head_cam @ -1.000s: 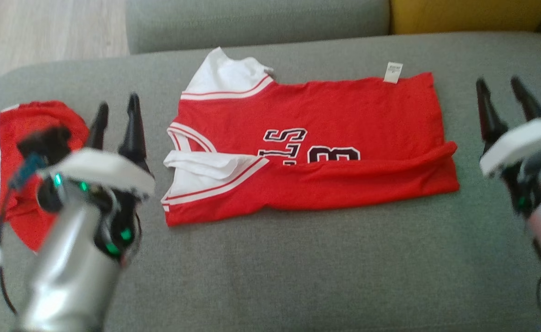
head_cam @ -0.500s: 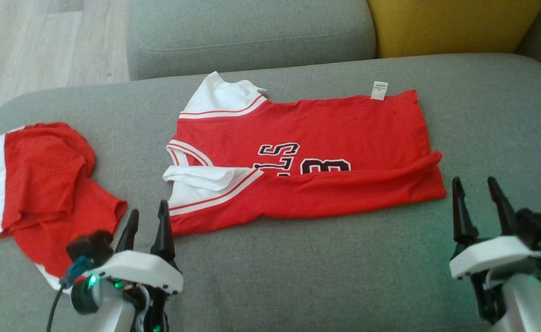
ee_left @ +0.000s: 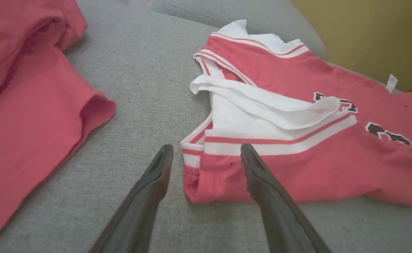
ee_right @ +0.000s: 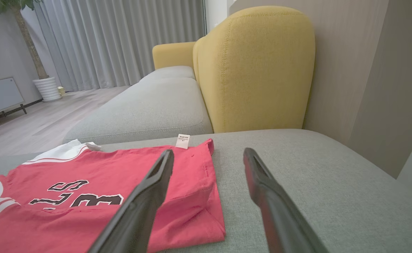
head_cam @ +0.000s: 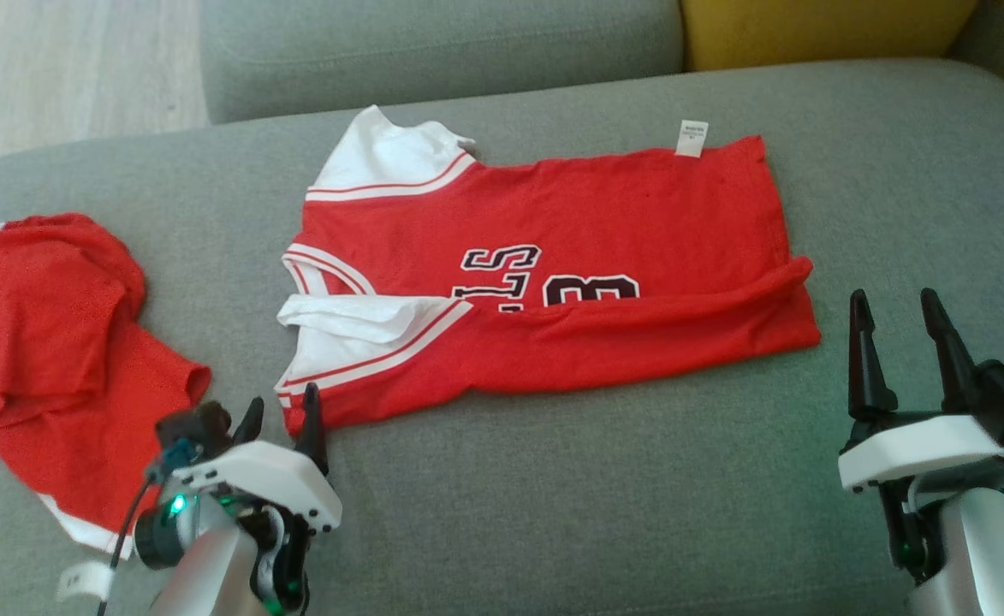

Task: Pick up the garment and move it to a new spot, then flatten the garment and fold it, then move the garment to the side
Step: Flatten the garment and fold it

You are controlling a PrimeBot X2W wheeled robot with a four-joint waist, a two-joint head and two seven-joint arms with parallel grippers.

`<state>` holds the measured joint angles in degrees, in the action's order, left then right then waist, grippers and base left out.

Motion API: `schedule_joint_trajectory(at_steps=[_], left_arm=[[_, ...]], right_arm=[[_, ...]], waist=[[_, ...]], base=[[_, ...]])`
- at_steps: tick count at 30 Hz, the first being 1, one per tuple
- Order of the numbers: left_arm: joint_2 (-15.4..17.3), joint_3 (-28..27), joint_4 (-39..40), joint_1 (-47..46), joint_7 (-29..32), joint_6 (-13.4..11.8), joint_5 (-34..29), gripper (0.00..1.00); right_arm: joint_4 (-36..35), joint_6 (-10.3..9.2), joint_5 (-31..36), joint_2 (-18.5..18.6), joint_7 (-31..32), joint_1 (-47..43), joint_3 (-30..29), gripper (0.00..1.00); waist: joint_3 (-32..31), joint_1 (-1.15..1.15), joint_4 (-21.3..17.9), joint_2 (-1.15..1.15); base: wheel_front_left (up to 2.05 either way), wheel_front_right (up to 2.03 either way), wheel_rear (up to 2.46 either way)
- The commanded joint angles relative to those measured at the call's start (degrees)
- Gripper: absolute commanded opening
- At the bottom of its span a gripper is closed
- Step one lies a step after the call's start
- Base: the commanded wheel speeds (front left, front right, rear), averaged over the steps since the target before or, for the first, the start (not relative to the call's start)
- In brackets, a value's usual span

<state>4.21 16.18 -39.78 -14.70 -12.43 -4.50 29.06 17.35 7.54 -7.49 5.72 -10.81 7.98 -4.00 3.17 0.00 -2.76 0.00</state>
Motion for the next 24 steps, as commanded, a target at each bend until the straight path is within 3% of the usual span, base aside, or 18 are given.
schedule_joint_trajectory(at_steps=[1,9,13,14,15,24], left_arm=[[0.6,-1.2,0.0,-3.4,0.4,0.2,-0.5,1.00],[1.5,-0.1,-7.9,-7.5,3.9,-1.4,-1.4,1.00],[1.4,0.7,-10.5,-8.8,5.3,-0.9,-1.4,1.00],[1.3,1.0,-11.0,-9.2,5.4,-0.3,-1.4,0.84],[1.3,1.4,-11.3,-9.5,5.3,0.2,-1.6,0.00],[1.6,0.8,-8.9,-12.3,-1.2,2.1,-1.7,0.00]], right_arm=[[-2.4,-0.05,0.6,-0.2,0.2,1.0,1.0,1.00],[-4.0,-0.05,0.9,-0.8,0.6,1.5,0.6,1.00],[-4.5,-0.05,1.0,-0.9,0.6,1.8,-0.2,1.00],[-4.5,-0.05,1.1,-1.0,0.7,1.9,-0.4,1.00],[-4.5,-0.05,1.2,-1.0,0.8,1.9,-0.8,1.00],[-2.3,-0.05,0.0,-2.3,6.7,3.2,-4.8,1.00]], waist=[[0.6,0.00,-0.5,0.00],[2.0,0.00,-1.8,0.00],[2.4,0.00,-2.1,0.00],[2.5,0.00,-2.1,0.00],[2.6,0.00,-2.1,0.00],[3.6,0.00,-0.5,0.00]], base=[[0.00,0.00,0.00],[0.00,0.00,0.00],[0.00,0.00,0.00],[0.00,0.00,0.00],[0.00,0.00,0.00],[0.00,0.00,0.00]])
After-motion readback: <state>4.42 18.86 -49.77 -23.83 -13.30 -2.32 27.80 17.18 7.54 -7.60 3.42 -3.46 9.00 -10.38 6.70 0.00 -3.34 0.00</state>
